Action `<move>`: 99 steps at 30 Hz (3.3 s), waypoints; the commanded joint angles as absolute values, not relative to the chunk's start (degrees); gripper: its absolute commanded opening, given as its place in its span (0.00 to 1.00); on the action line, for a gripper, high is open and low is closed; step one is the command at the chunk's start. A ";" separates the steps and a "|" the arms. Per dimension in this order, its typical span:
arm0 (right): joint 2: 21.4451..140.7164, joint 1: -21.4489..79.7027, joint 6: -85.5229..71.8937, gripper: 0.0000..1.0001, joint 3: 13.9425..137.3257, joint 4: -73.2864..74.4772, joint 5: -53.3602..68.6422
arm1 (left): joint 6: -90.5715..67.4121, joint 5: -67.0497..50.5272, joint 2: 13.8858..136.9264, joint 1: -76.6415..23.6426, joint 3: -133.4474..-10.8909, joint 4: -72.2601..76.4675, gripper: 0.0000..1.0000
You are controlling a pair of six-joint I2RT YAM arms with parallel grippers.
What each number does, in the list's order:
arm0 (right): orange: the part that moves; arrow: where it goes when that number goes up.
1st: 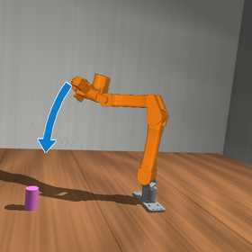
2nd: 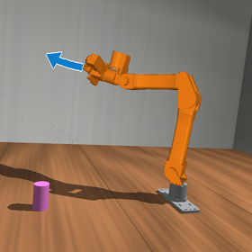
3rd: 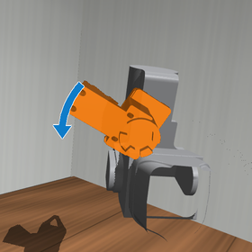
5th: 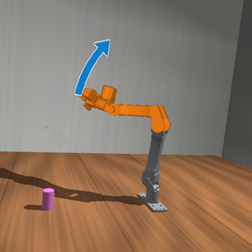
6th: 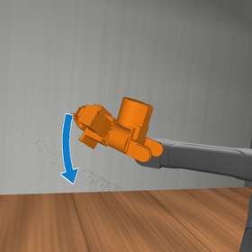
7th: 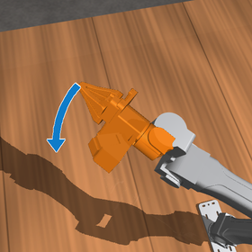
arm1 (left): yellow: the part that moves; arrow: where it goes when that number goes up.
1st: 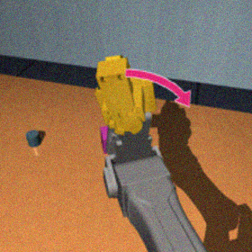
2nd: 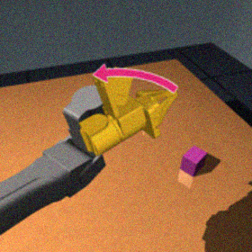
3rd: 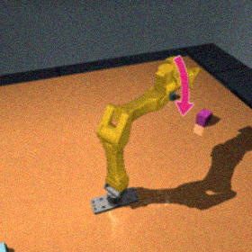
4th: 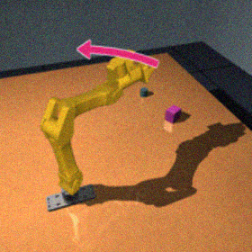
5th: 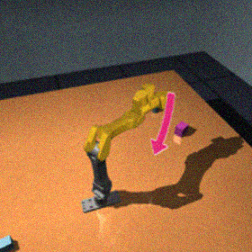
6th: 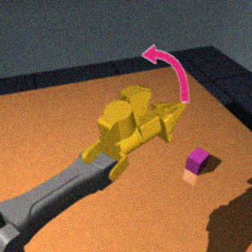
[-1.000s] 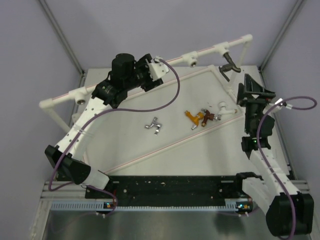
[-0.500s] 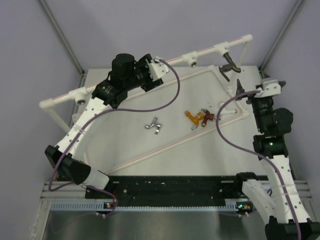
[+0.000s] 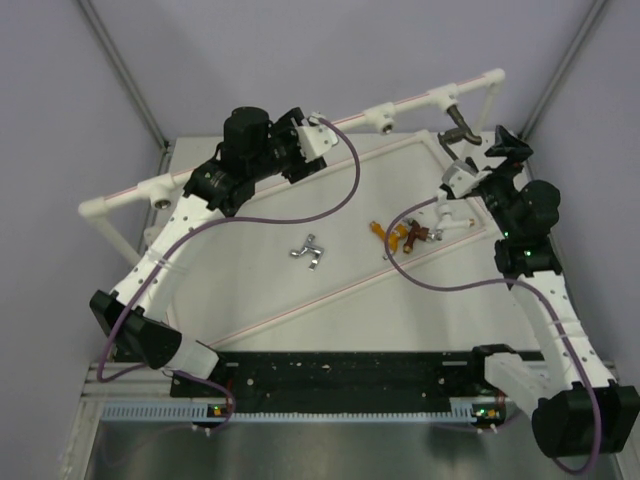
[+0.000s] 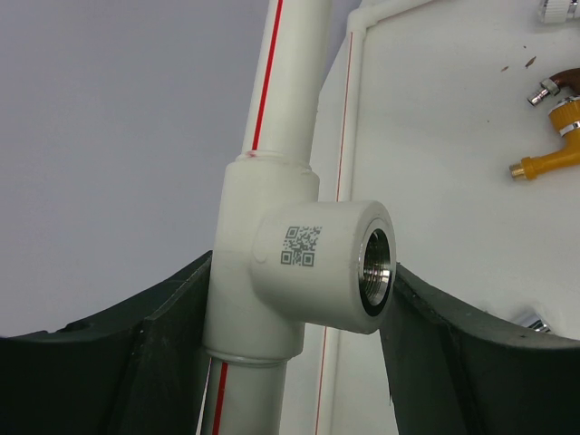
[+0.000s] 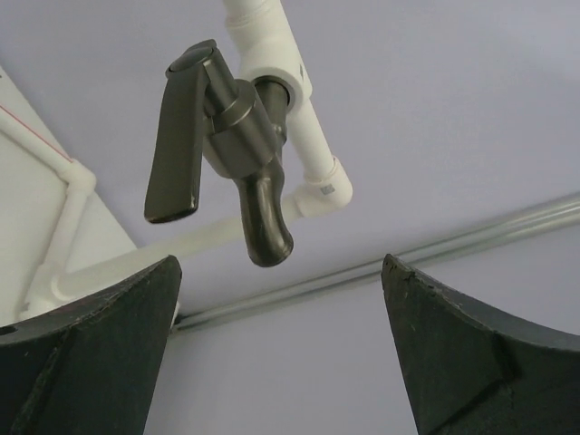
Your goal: Install the water faucets
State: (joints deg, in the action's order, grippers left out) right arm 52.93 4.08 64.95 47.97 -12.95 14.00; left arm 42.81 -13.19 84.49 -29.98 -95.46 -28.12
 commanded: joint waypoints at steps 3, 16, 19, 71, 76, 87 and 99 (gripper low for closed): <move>58.44 4.57 71.89 0.89 53.00 -23.45 20.65 | 41.31 -15.38 83.06 -30.50 -95.54 -28.04 0.70; 65.39 5.10 57.95 0.60 56.68 -29.37 24.34 | 41.13 -15.29 83.15 -30.41 -95.71 -28.13 0.70; 65.13 5.18 49.95 0.40 58.71 -25.59 25.49 | 40.96 -15.38 83.14 -30.50 -95.54 -28.30 0.70; 39.91 0.26 14.00 0.99 45.70 -13.88 3.15 | 41.66 -16.44 84.99 -30.50 -95.63 -26.98 0.70; 40.60 0.26 40.75 0.99 45.96 -19.77 15.44 | 41.57 -16.61 84.82 -30.41 -95.45 -27.07 0.70; 54.74 1.58 63.34 0.99 59.04 -7.42 27.51 | 41.13 -16.70 84.99 -30.41 -95.62 -27.16 0.70; 61.43 4.92 74.54 0.96 61.62 -1.55 22.50 | 41.39 -16.35 85.17 -30.41 -95.98 -27.16 0.70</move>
